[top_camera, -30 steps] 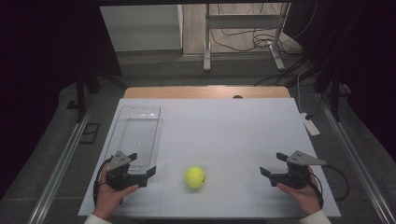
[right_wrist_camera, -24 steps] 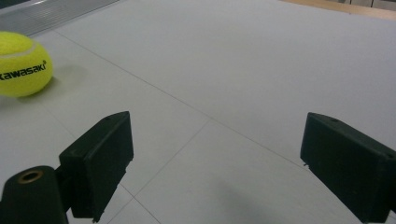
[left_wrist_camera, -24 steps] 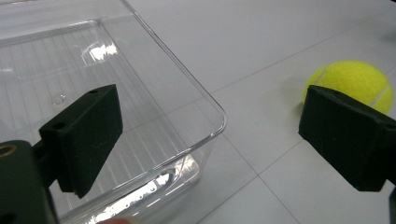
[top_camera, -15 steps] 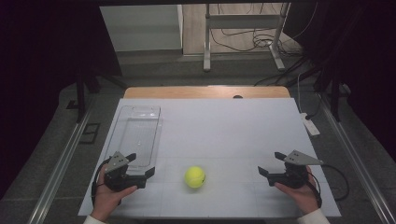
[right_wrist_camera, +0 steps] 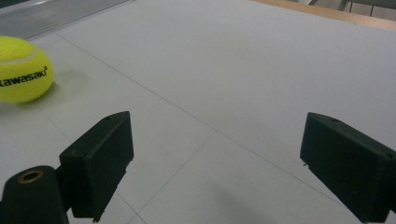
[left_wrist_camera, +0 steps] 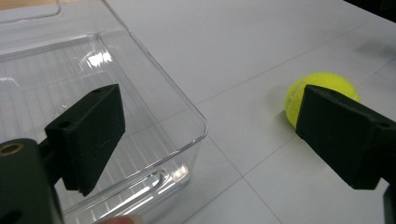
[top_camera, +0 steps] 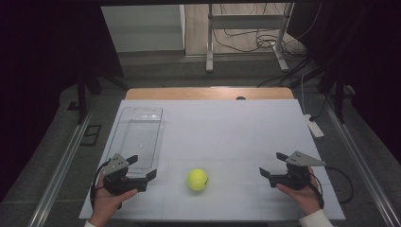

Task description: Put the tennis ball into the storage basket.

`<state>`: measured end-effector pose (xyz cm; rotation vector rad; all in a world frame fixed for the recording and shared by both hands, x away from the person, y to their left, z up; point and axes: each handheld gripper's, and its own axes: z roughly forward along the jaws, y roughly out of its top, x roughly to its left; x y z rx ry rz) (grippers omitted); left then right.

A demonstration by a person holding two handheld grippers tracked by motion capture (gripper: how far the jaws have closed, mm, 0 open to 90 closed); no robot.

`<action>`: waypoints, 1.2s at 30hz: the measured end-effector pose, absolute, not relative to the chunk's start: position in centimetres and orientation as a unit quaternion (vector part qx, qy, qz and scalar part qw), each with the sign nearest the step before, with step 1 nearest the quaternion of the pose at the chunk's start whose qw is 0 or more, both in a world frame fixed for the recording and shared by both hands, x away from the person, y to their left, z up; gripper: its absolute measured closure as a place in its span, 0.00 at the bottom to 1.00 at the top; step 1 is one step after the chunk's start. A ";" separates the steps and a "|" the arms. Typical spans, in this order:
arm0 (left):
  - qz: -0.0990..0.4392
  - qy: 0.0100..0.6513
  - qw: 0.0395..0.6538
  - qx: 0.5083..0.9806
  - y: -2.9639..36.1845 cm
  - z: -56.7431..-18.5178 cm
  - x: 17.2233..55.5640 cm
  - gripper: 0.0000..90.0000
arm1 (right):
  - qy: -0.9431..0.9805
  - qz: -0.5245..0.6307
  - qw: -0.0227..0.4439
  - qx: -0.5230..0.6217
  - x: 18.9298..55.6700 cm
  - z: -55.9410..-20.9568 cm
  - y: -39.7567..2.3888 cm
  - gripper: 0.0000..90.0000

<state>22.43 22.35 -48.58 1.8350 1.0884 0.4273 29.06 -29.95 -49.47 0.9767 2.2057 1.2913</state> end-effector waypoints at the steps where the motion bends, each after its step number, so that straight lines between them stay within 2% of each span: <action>1: 0.174 0.443 0.464 0.747 22.3 -48.6 22.4 0.10 | 0.790 0.462 0.201 0.350 29.1 -49.5 -29.9 0.11; 16: 0.156 0.443 0.465 0.750 22.4 -47.0 22.7 0.10 | 0.796 0.458 0.201 0.341 29.4 -49.6 -29.4 0.12; 22: 0.141 0.429 0.457 0.766 21.5 -46.4 23.2 0.10 | 0.794 0.459 0.204 0.341 29.3 -49.5 -29.5 0.12; 36: 0.142 0.411 0.457 0.776 20.2 -45.2 23.6 0.11 | 0.794 0.461 0.205 0.339 29.3 -49.5 -29.5 0.13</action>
